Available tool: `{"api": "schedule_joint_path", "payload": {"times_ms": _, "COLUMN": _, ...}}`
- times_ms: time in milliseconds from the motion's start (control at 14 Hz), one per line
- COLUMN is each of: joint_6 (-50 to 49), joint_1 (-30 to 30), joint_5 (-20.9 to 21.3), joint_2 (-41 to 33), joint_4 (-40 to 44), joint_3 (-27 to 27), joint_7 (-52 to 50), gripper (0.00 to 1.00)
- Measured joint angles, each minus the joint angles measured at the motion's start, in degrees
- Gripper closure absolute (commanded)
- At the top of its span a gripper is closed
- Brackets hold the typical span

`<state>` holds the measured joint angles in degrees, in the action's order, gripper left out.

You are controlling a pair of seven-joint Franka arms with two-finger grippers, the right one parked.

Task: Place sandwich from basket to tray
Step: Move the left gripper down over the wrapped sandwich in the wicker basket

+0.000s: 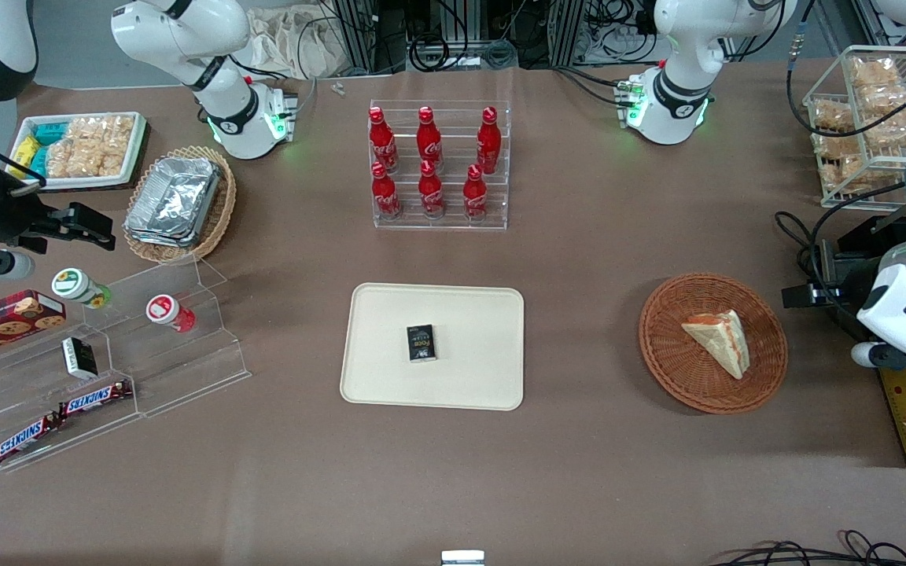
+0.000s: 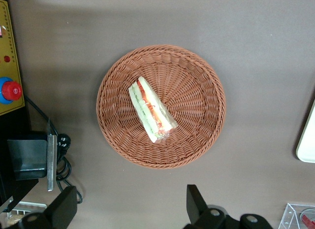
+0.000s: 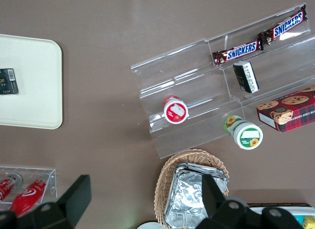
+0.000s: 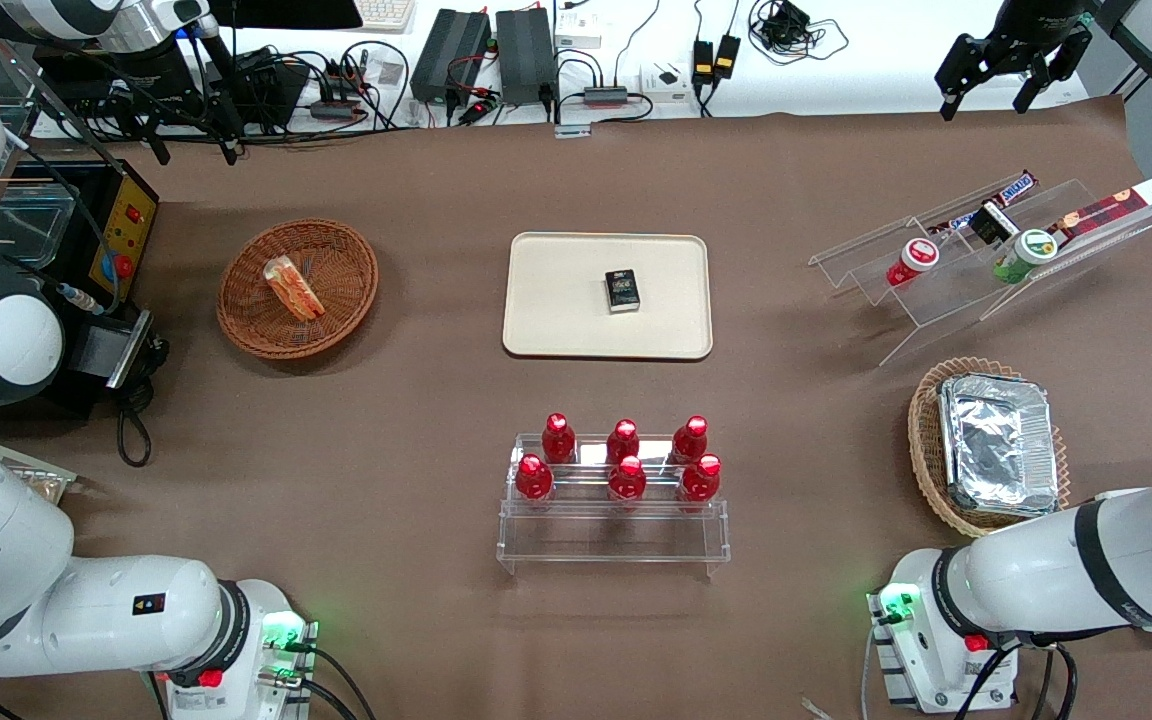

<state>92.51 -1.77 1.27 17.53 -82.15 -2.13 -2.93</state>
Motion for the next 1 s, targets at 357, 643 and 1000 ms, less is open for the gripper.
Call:
{"api": "schedule_joint_path", "payload": {"times_ms": 357, "joint_6": 0.0, "joint_1": 0.0, "joint_5": 0.0, "joint_2": 1.4, "joint_4": 0.2, "joint_3": 0.0, "joint_7": -0.3, "gripper": 0.0}}
{"api": "schedule_joint_path", "payload": {"times_ms": 643, "joint_6": 5.0, "joint_1": -0.1, "joint_5": 0.2, "joint_2": 3.4, "joint_4": -3.6, "joint_3": 0.0, "joint_7": -10.2, "gripper": 0.0}}
{"api": "schedule_joint_path", "payload": {"times_ms": 1000, "joint_6": 26.6, "joint_1": -0.1, "joint_5": 1.8, "joint_2": 3.8, "joint_4": -20.7, "joint_3": -0.1, "joint_7": -31.4, "gripper": 0.0}}
